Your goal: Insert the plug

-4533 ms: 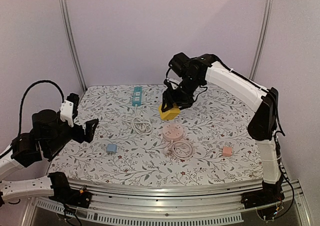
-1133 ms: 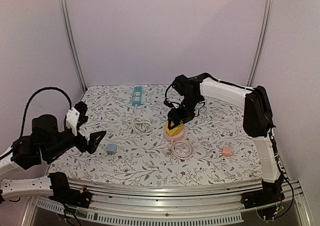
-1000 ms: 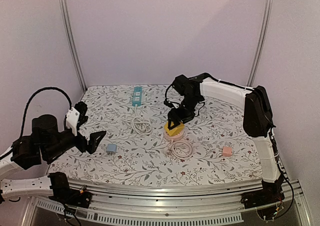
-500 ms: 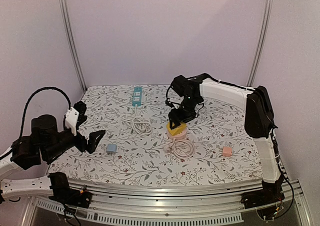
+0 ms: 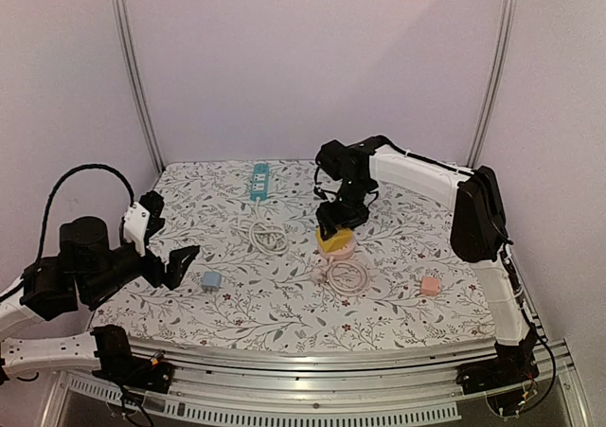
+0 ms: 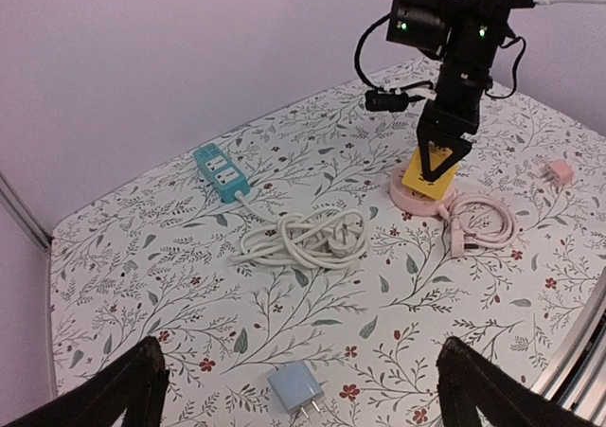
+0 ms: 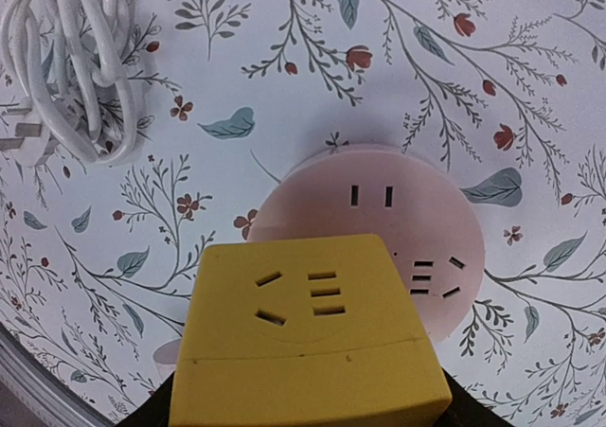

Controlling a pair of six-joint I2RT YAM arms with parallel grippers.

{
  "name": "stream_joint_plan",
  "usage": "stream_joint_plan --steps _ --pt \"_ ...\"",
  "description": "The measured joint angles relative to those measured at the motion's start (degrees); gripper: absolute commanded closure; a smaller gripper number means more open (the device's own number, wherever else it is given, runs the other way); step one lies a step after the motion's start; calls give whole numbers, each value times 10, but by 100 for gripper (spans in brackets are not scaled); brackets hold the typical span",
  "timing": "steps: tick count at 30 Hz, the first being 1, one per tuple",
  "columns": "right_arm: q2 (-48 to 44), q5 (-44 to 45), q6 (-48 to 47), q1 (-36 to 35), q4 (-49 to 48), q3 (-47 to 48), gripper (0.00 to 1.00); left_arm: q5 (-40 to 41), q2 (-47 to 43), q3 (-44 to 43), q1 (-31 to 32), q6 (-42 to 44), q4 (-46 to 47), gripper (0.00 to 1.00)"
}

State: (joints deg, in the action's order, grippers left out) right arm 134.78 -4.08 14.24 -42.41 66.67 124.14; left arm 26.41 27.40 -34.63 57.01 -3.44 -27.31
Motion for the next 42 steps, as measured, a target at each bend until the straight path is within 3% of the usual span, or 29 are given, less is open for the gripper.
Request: stream_joint_plan --steps 14,24,35,42 --pt "38 37 47 -7 34 50 100 -5 61 -19 3 3 0 1" --pt "40 60 91 -14 37 50 100 -16 223 -137 3 9 7 0" --pt "-61 97 123 2 -40 -117 100 -74 297 -151 3 9 58 1" --pt "-125 100 123 46 -28 -219 100 -93 298 -151 3 -3 79 0"
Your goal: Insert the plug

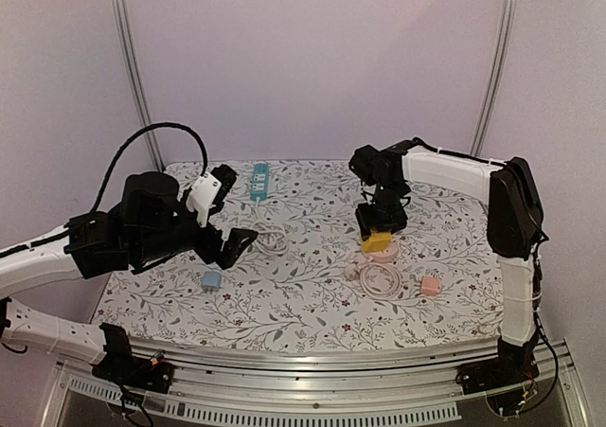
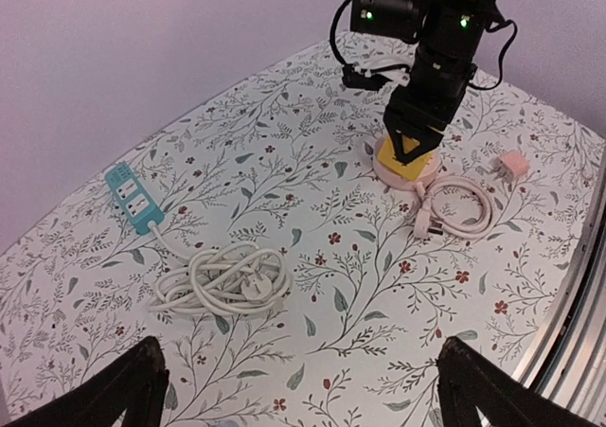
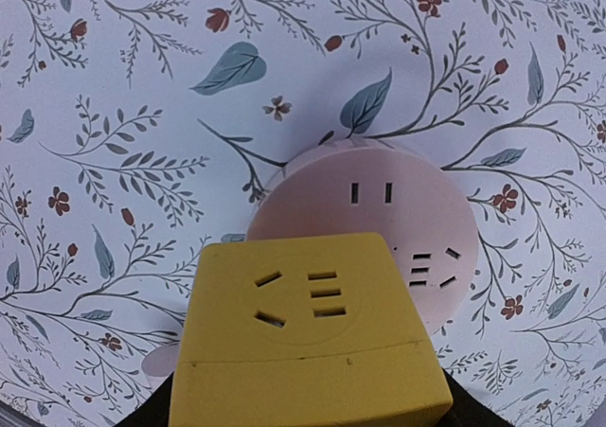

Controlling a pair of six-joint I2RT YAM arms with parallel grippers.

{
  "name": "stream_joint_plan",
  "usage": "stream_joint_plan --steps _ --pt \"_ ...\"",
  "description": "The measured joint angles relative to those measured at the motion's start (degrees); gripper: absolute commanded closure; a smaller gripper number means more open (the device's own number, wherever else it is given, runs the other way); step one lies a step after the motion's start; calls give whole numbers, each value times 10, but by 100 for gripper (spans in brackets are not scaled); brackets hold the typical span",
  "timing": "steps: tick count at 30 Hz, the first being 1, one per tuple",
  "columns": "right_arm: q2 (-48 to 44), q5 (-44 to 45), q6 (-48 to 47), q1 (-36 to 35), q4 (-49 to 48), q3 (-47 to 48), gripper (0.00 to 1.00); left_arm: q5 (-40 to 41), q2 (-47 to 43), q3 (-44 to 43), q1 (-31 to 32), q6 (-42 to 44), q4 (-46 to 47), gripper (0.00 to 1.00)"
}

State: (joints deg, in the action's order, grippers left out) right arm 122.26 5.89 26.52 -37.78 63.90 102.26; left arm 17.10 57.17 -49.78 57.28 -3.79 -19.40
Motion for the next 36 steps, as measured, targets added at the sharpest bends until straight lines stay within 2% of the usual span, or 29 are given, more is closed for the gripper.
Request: stream_joint_plan --steps 2,10,19,26,31,32,36 --pt "1 -2 0 8 11 3 99 -4 -3 1 0 -5 3 1" --pt "49 -7 -10 11 73 78 84 -19 -21 1 0 -20 1 1" --pt "85 -11 -6 14 115 136 80 -21 -43 10 0 -41 -2 1" --pt "96 -12 16 13 122 148 81 -21 -38 19 0 -46 -2 0" --pt "99 -2 33 5 125 150 93 -21 -28 19 0 -42 1 1" --pt "100 0 35 3 127 152 99 -21 -26 19 0 -42 2 0" --pt "113 10 45 -2 140 171 100 -21 -18 19 0 -40 3 1"
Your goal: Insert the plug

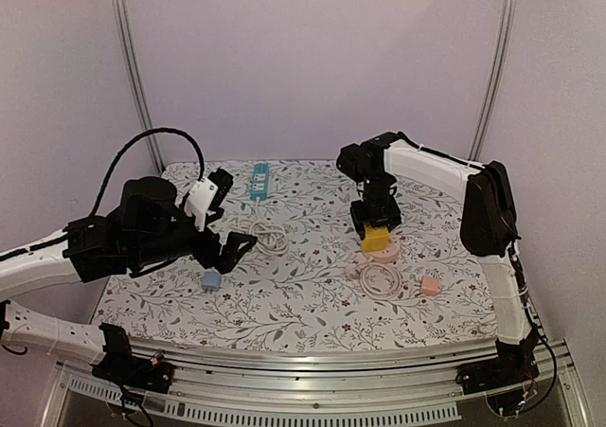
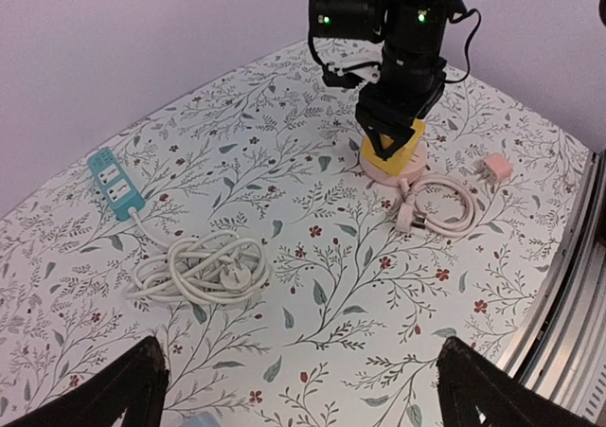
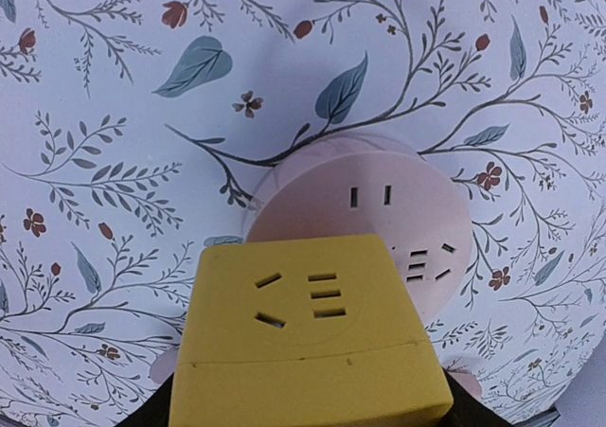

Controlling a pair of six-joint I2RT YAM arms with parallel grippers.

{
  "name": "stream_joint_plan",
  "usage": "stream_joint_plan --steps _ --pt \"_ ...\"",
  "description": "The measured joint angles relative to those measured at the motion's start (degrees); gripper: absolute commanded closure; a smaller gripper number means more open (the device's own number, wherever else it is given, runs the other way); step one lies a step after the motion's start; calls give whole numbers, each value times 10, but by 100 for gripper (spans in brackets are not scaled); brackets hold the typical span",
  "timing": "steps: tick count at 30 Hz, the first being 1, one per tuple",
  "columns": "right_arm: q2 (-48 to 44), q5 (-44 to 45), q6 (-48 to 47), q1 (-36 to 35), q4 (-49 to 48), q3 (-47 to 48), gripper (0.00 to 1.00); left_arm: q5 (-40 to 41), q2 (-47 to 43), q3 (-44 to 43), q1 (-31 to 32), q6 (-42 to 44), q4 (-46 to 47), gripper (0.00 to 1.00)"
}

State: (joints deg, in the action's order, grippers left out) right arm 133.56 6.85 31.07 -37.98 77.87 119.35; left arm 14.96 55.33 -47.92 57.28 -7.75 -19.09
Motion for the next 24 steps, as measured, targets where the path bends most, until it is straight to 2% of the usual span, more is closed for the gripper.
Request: stream_joint_plan --steps 15,24 --pt "13 3 11 -3 14 17 100 10 -1 8 0 -20 -1 1" --pt "21 -96 13 33 34 19 100 21 -13 9 0 -46 -5 6"
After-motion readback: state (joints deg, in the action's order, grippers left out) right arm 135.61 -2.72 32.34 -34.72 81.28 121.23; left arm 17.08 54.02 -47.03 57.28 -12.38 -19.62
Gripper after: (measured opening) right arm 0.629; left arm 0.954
